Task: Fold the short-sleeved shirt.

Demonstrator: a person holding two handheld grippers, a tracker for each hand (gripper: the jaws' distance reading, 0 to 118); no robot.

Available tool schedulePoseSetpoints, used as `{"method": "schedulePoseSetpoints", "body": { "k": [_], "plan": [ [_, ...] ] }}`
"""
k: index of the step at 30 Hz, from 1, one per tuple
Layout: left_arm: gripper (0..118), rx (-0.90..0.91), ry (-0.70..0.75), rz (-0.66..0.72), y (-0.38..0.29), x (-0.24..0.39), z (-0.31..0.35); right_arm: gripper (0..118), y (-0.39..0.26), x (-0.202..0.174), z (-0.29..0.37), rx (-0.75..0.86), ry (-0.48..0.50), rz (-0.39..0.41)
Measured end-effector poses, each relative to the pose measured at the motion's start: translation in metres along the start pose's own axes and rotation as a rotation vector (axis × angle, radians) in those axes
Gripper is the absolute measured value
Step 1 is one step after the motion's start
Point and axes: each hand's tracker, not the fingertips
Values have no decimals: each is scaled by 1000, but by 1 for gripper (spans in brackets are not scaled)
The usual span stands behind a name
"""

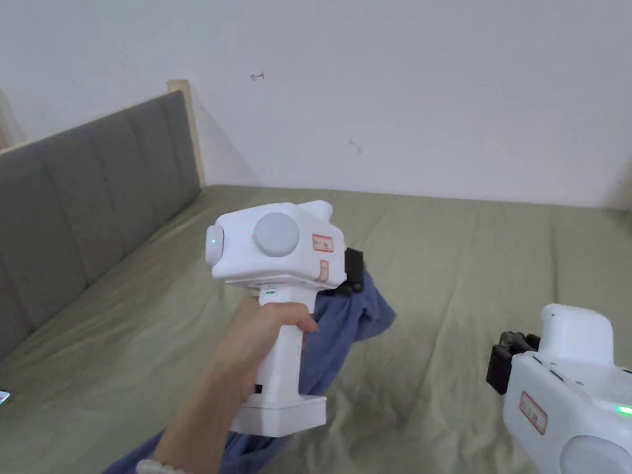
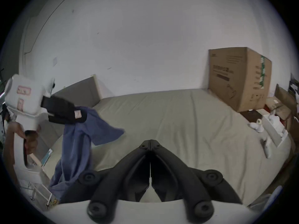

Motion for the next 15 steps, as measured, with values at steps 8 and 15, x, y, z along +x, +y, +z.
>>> {"method": "schedulePoseSetpoints", "body": {
  "k": [8,15],
  "plan": [
    [3,-16,-283,-148,-24,159,-49,0,17,88,57,82,-242,-32],
    [3,-440,-158,-162,-182,164,-163,0,7,133,72,66,-312,-123]
  ]
}}
